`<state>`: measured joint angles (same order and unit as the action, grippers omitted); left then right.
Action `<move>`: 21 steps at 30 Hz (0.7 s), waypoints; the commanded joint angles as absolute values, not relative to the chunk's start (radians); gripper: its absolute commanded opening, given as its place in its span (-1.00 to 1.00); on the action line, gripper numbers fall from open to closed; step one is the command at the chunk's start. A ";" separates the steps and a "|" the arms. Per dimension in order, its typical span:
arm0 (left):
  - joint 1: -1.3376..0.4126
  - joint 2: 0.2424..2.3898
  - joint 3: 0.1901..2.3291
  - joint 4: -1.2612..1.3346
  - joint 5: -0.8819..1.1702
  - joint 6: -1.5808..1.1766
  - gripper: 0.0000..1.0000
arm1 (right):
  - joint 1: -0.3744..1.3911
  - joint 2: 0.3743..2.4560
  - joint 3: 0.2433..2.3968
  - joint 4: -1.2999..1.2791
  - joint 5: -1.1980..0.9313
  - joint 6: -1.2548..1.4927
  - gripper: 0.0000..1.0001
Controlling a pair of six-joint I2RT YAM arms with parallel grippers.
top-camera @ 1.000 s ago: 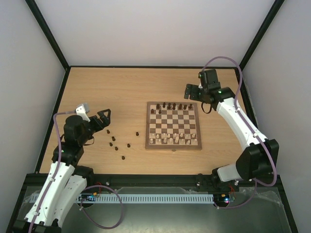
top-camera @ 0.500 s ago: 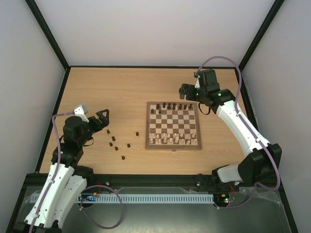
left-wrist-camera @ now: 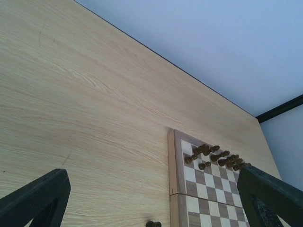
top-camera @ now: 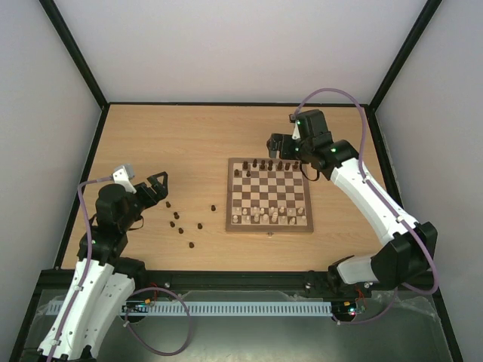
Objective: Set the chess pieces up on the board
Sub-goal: Pick up the chess piece at the center of the board.
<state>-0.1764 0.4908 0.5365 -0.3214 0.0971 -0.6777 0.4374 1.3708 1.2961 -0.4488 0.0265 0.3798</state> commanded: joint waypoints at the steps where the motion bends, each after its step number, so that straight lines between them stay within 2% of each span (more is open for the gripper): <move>1: -0.179 0.489 0.552 -0.324 0.097 -0.692 0.99 | 0.471 1.341 1.346 -0.503 0.009 0.387 0.97; 12: -0.179 0.536 0.566 -0.312 0.129 -0.719 0.99 | 0.595 1.305 1.392 -0.586 -0.004 0.410 0.97; 21: -0.179 0.615 0.548 -0.293 0.127 -0.717 0.99 | 0.627 1.278 1.479 -0.687 -0.007 0.409 0.97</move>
